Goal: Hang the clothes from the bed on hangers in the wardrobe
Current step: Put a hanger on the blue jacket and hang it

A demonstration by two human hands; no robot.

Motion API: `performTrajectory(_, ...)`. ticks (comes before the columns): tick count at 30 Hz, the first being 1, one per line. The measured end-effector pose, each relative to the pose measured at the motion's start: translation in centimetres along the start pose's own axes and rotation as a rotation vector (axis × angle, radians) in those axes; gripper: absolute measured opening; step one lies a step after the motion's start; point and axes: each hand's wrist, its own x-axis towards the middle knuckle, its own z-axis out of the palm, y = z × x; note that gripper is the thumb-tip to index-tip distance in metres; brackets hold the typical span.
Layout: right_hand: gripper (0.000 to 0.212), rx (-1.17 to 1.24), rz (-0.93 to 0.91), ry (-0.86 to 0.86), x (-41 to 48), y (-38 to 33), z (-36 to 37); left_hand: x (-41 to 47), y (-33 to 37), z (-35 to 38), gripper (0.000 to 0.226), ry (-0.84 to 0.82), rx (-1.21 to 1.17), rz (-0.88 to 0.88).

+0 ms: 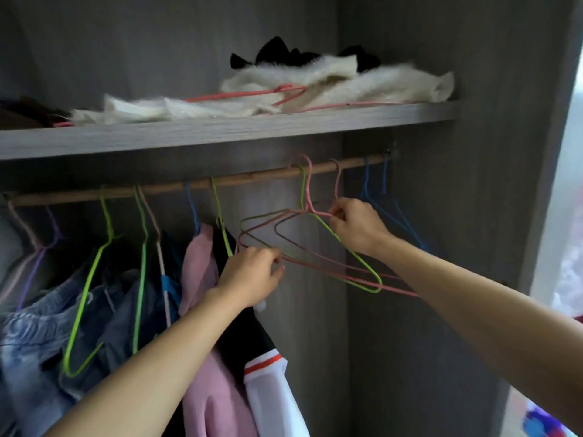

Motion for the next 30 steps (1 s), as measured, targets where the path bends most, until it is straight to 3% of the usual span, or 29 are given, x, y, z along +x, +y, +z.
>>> performTrajectory(6, 0.012, -0.006, 0.118, 0.049, -8.2, 3.9, -4.8, -1.5, 3.0, 2.7, 0.014, 0.004, -0.205, 0.098)
performTrajectory(13, 0.015, -0.281, 0.232, -0.193, -19.4, 10.7, -11.5, -5.7, 12.5, 7.6, 0.012, -0.215, -0.349, 0.191)
performTrajectory(22, 0.015, -0.340, 0.652, -0.264, -39.9, 23.6, -24.8, -13.1, 36.2, 13.4, 0.021, -0.459, -0.384, 0.457)
performTrajectory(30, 0.013, -0.233, 1.095, -0.089, -60.7, 33.9, -38.5, -22.3, 59.6, 16.4, 0.012, -0.753, -0.451, 0.700)
